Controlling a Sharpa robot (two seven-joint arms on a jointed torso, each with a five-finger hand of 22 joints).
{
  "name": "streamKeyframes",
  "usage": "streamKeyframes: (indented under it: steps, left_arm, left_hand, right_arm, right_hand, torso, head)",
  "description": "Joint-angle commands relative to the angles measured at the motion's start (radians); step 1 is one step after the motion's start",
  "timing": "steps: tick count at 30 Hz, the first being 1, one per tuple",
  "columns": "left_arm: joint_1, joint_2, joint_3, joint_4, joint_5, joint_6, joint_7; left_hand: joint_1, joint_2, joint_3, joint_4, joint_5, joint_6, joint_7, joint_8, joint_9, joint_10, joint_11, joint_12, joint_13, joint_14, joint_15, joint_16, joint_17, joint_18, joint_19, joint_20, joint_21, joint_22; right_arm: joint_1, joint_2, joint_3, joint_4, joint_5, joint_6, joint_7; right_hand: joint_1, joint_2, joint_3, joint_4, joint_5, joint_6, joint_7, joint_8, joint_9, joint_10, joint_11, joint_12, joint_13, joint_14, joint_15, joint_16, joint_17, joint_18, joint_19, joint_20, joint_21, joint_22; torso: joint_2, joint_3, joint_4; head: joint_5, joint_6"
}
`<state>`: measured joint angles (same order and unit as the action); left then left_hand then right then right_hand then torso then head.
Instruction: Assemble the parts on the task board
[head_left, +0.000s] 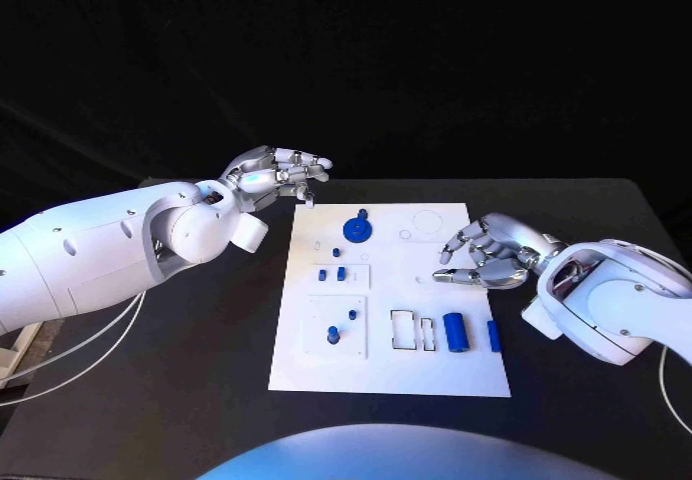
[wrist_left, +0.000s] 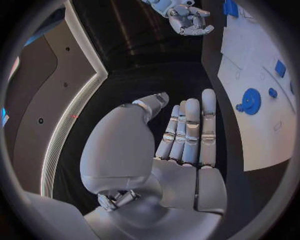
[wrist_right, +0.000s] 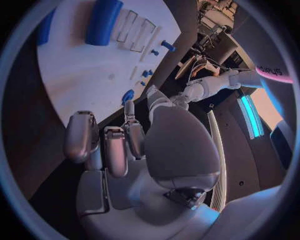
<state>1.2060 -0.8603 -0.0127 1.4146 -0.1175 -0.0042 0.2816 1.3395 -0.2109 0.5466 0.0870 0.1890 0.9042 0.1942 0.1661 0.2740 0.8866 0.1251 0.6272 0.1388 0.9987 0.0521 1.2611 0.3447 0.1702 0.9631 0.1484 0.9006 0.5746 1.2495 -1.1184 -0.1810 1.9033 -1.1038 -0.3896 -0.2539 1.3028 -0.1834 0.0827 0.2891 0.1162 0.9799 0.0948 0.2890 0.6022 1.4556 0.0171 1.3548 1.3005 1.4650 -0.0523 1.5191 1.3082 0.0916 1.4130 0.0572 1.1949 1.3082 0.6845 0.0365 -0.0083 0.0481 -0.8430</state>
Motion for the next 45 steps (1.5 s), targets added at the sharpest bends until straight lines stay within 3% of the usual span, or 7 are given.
streamKeyframes:
  steps: [1,4,9,15,21,33,45]
  left_arm:
    - [0.0,0.002,-0.001,-0.001,0.005,0.016,0.008]
    - [0.0,0.003,-0.002,-0.004,0.006,0.018,0.008]
    - [-0.001,0.005,-0.003,-0.006,0.006,0.019,0.008]
    - [-0.001,0.005,-0.004,-0.006,0.006,0.019,0.008]
    - [-0.001,0.004,-0.004,-0.006,0.007,0.02,0.008]
    - [-0.001,0.003,-0.004,-0.005,0.008,0.024,0.006]
    - [-0.001,0.002,-0.004,-0.006,0.008,0.027,0.005]
  left_hand:
    - [-0.007,0.004,-0.001,0.005,-0.005,-0.002,-0.001,-0.007,0.002,-0.008,0.002,0.007,-0.002,-0.006,0.004,-0.004,-0.001,0.014,-0.004,0.002,-0.006,-0.001]
    - [-0.007,0.004,-0.001,0.005,-0.005,-0.002,-0.001,-0.007,0.002,-0.008,0.002,0.007,-0.002,-0.006,0.004,-0.004,-0.001,0.014,-0.004,0.002,-0.006,-0.001]
    - [-0.007,0.004,-0.001,0.005,-0.005,-0.002,-0.001,-0.007,0.002,-0.008,0.002,0.007,-0.002,-0.006,0.004,-0.004,-0.001,0.014,-0.004,0.002,-0.006,-0.001]
    - [-0.007,0.004,-0.001,0.005,-0.005,-0.002,-0.001,-0.007,0.002,-0.008,0.002,0.007,-0.002,-0.006,0.004,-0.004,-0.001,0.014,-0.004,0.002,-0.006,-0.001]
    - [-0.008,0.004,-0.002,0.006,-0.005,-0.002,-0.001,-0.007,0.003,-0.008,0.001,0.008,-0.002,-0.006,0.004,-0.005,-0.002,0.014,-0.004,0.002,-0.007,-0.002]
    - [-0.007,0.005,-0.001,0.005,-0.004,-0.002,-0.001,-0.007,0.003,-0.008,0.001,0.008,-0.002,-0.006,0.004,-0.005,-0.002,0.014,-0.004,0.002,-0.008,-0.003]
    - [-0.007,0.005,-0.001,0.005,-0.004,-0.002,-0.001,-0.007,0.003,-0.008,0.001,0.008,-0.002,-0.006,0.004,-0.005,-0.002,0.014,-0.004,0.002,-0.008,-0.003]
  right_arm:
    - [-0.003,-0.027,-0.005,0.006,0.048,0.072,-0.048]
    - [-0.022,-0.05,-0.011,0.01,0.026,0.077,-0.063]
    - [-0.056,-0.062,-0.019,0.016,-0.021,0.1,-0.113]
    - [-0.077,-0.058,-0.027,0.018,-0.058,0.101,-0.161]
    - [-0.092,-0.042,-0.029,0.021,-0.072,0.089,-0.19]
    - [-0.115,-0.019,-0.03,0.014,-0.089,0.107,-0.222]
    - [-0.134,0.004,-0.03,0.008,-0.118,0.159,-0.243]
  right_hand:
    - [-0.001,0.019,-0.04,0.003,0.004,-0.014,0.001,0.011,0.013,0.011,-0.001,0.029,0.069,0.075,0.002,0.007,0.088,-0.011,0.01,0.0,0.009,0.064]
    - [-0.007,0.03,-0.069,0.003,0.004,-0.019,0.001,0.018,0.02,0.012,0.0,0.034,0.077,0.076,0.003,0.008,0.093,-0.011,0.01,0.001,0.009,0.066]
    - [-0.013,0.035,-0.098,0.004,0.004,-0.025,0.002,0.02,0.023,-0.005,0.0,0.006,0.051,0.075,0.003,0.007,0.089,-0.009,0.007,0.001,0.0,0.063]
    - [-0.048,0.054,-0.166,0.007,0.006,-0.023,-0.001,0.03,0.031,-0.004,-0.002,0.003,0.055,0.076,0.002,0.009,0.097,-0.01,0.009,0.001,0.003,0.068]
    - [-0.092,0.06,-0.21,0.008,0.009,-0.013,-0.007,0.048,0.044,0.003,-0.007,0.008,0.064,0.079,-0.002,0.014,0.116,-0.012,0.014,-0.002,0.009,0.074]
    - [-0.09,0.053,-0.223,0.007,0.011,-0.001,-0.014,0.065,0.058,0.02,-0.012,0.036,0.094,0.082,-0.006,0.018,0.129,-0.014,0.019,-0.005,0.017,0.08]
    - [-0.075,0.055,-0.225,0.005,0.011,0.013,-0.022,0.082,0.073,0.019,-0.019,0.03,0.092,0.081,-0.011,0.018,0.129,-0.013,0.018,-0.01,0.013,0.08]
  torso:
    - [-0.006,-0.0004,-0.0064]
    - [-0.008,0.0004,-0.0115]
    - [-0.009,0.0009,-0.0135]
    - [-0.008,0.0002,-0.0099]
    - [-0.007,-0.0001,-0.0112]
    - [-0.009,-0.0002,-0.0118]
    - [-0.008,-0.0016,-0.0121]
  head:
    - [-0.018,0.0]
    - [-0.021,-0.003]
    - [-0.025,-0.006]
    - [-0.031,-0.009]
    - [-0.032,-0.01]
    - [-0.025,-0.019]
    - [-0.018,-0.018]
